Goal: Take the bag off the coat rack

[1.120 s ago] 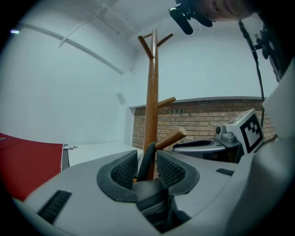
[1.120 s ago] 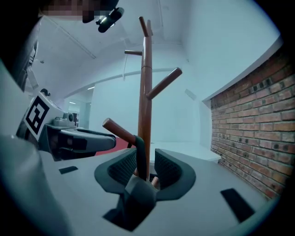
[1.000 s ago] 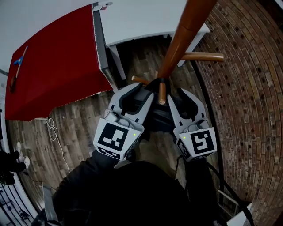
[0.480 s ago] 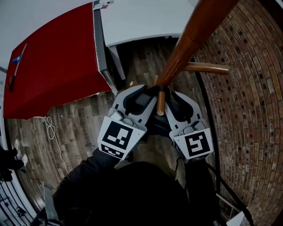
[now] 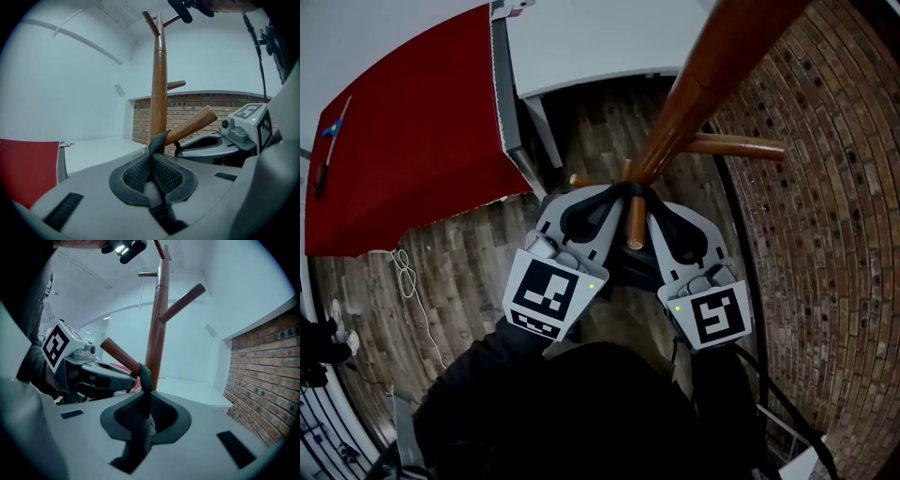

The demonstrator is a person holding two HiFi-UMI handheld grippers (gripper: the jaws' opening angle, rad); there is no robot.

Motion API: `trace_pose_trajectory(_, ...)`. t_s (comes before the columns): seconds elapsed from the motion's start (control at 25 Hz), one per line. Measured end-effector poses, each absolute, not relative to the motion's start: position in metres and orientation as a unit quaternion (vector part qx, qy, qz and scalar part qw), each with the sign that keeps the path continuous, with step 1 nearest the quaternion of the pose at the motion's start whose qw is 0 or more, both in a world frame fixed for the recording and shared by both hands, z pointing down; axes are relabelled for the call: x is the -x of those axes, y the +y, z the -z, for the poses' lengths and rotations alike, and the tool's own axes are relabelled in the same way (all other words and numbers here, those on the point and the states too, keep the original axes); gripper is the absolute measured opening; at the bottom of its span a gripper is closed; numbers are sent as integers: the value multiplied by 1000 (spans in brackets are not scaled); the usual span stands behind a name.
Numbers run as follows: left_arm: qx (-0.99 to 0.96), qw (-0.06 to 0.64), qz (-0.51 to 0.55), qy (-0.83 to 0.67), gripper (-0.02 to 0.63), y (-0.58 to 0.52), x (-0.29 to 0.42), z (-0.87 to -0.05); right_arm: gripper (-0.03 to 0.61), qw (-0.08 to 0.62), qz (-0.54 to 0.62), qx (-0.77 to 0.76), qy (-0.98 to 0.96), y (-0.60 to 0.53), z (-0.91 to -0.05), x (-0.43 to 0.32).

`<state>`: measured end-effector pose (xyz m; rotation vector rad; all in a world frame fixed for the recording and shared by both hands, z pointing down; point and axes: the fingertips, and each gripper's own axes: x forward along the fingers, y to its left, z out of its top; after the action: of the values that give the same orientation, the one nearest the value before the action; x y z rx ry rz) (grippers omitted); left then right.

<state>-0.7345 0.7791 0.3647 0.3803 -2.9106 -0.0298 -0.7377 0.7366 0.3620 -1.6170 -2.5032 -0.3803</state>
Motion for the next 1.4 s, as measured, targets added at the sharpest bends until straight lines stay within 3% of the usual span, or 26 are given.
trace_pose_trajectory(0.4, -124, 58, 21, -990, 29, 765, 702, -320, 41, 33, 118, 517, -847, 719, -324, 706)
trace_pose_trajectory(0.92, -153, 16, 4, -988, 29, 737, 599, -272, 41, -28, 111, 473, -874, 690, -276, 604)
trace_pose_trajectory(1.4, -266, 11, 9, -964, 29, 646, 513, -249, 41, -21, 77, 358, -930, 596, -260, 508)
